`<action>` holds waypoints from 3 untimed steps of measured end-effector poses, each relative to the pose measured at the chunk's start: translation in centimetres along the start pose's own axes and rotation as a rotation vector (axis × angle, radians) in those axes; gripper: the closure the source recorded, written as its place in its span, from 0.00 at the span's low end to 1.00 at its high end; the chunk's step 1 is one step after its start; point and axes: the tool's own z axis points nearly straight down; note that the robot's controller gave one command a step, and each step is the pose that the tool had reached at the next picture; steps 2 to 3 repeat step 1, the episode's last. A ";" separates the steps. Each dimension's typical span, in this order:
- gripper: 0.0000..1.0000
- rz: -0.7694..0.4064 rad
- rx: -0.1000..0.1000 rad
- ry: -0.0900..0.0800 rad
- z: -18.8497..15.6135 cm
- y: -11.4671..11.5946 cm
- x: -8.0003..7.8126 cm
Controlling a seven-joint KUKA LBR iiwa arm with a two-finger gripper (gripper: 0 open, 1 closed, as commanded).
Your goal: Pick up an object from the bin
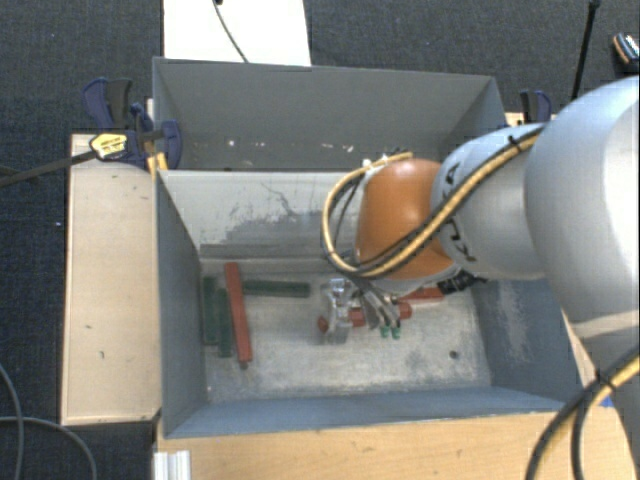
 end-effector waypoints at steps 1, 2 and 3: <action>1.00 -0.021 -0.003 -0.008 -13.5 4.8 -1.7; 1.00 -0.021 -0.003 -0.008 -13.5 4.8 -1.7; 1.00 -0.021 -0.003 -0.008 -13.5 4.8 -1.7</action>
Offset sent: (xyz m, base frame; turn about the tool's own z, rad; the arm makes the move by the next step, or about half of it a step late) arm 0.0125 0.0461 0.1301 -0.0174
